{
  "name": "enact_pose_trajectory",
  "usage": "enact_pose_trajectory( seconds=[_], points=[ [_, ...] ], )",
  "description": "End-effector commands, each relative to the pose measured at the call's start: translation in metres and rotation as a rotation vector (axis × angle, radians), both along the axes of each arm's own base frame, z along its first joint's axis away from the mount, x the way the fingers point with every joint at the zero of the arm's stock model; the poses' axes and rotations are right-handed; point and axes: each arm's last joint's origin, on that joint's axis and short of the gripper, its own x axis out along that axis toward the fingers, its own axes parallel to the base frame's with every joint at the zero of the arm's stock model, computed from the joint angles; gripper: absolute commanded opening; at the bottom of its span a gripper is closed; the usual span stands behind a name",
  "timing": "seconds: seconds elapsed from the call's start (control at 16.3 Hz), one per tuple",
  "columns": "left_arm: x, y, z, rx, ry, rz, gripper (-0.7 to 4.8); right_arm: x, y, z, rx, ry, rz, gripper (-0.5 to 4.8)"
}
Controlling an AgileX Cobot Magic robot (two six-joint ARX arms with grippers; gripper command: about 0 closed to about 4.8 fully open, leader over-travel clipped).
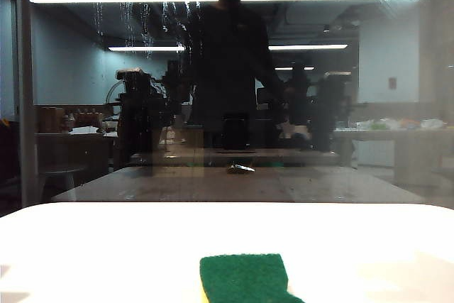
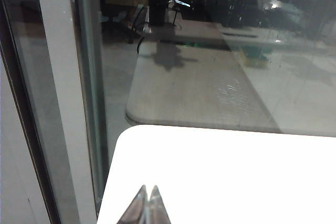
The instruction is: Reach upward to find where there is water on the glass, pick up the sponge from the table, dry the water, and finally place the sponge back on the table.
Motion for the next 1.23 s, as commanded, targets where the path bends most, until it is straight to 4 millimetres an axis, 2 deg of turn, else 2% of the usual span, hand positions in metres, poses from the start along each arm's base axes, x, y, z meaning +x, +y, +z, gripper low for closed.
enact_pose_trajectory(
  seconds=[0.06,0.37,0.55,0.74,1.04,1.23],
  points=[
    [0.0,0.0,0.006,0.0,-0.045,-0.001,-0.05,0.0,0.0,0.0,-0.003,-0.008,0.0,-0.06],
    [-0.002,0.0,0.014,0.0,-0.082,-0.002,-0.05,0.0,0.0,0.0,-0.003,-0.009,0.0,-0.06],
    [-0.006,0.0,0.027,0.0,-0.118,-0.001,-0.05,0.0,0.0,0.001,-0.003,-0.013,0.002,-0.06],
    [-0.012,0.0,0.043,-0.001,-0.14,-0.001,-0.06,-0.003,0.0,0.016,0.038,-0.048,0.0,-0.06],
    [-0.034,0.0,0.084,-0.001,-0.179,0.002,-0.06,-0.023,-0.001,0.075,0.044,-0.176,-0.098,-0.06],
    [-0.05,0.001,0.132,-0.003,-0.246,0.01,-0.06,-0.044,0.0,0.124,0.045,-0.199,-0.128,-0.06]
  ],
)
